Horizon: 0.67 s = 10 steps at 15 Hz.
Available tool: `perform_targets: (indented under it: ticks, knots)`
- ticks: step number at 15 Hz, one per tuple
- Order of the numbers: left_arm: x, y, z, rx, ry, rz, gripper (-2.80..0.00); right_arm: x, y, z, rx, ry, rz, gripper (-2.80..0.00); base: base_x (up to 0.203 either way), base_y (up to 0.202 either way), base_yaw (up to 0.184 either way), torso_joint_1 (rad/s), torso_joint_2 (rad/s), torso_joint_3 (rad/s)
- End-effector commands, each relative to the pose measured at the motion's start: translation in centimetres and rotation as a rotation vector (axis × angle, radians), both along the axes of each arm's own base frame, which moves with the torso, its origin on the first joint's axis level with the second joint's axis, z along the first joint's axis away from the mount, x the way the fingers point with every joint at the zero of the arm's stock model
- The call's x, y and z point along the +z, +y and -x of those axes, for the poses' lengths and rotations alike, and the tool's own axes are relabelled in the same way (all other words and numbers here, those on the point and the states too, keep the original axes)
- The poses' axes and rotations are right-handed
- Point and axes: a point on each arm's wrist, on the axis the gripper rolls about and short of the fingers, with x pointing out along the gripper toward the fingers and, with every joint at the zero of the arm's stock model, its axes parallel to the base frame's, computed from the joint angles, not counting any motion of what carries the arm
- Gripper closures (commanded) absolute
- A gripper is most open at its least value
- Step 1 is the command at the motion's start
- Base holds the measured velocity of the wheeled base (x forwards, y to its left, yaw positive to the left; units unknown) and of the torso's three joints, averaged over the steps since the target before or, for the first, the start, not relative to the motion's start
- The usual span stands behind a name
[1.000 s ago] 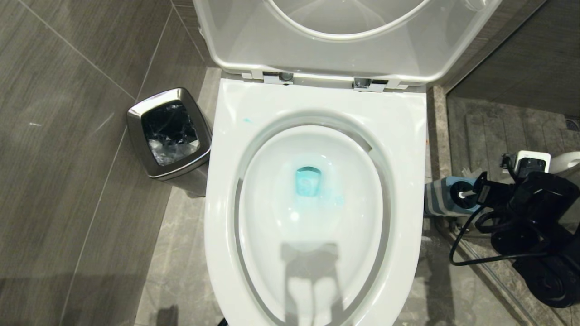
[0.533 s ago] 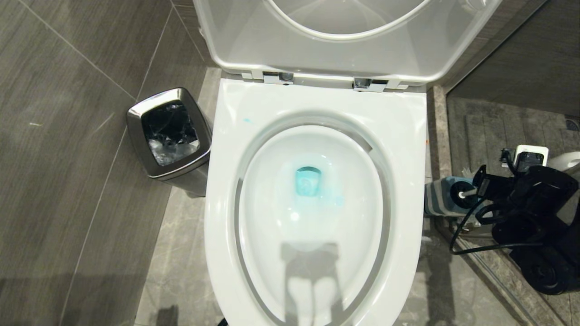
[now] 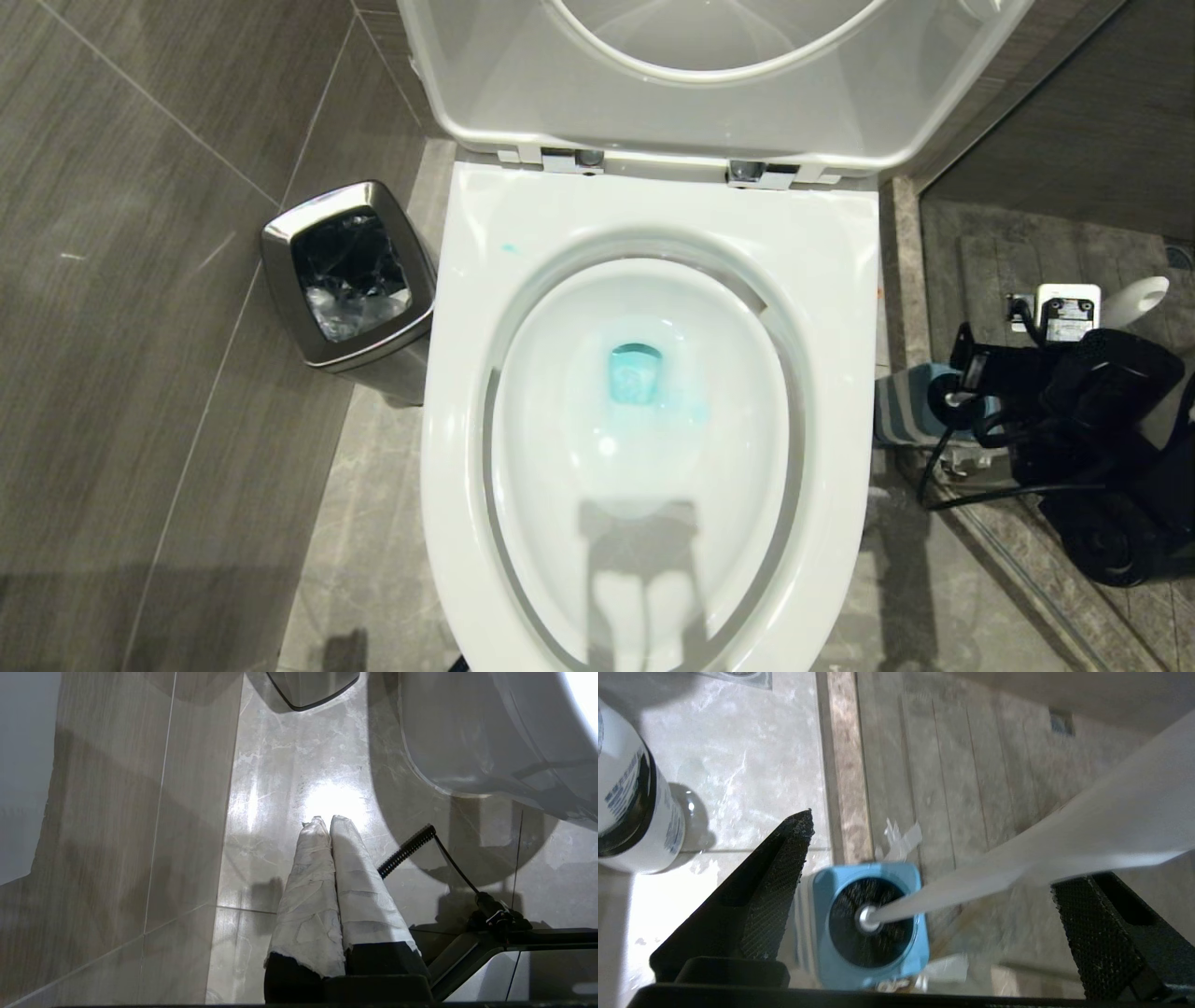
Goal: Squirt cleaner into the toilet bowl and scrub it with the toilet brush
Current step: Scrub the toilet bowl
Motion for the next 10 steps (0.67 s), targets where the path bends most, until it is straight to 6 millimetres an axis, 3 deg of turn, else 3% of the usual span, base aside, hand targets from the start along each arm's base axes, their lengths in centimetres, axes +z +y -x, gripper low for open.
perform_targets:
  ticks: [1, 10]
  knots:
    - [0.0, 0.0, 0.0, 0.0, 0.0, 0.0, 0.0, 0.3, 0.0, -0.1, 0.004, -0.016, 0.007, -2.8, 0.0, 0.0, 0.0, 0.0, 0.0, 0.0]
    - [0.0, 0.0, 0.0, 0.0, 0.0, 0.0, 0.0, 1.1, -0.4, 1.0, -0.011, -0.014, 0.031, -2.8, 0.0, 0.0, 0.0, 0.0, 0.0, 0.0]
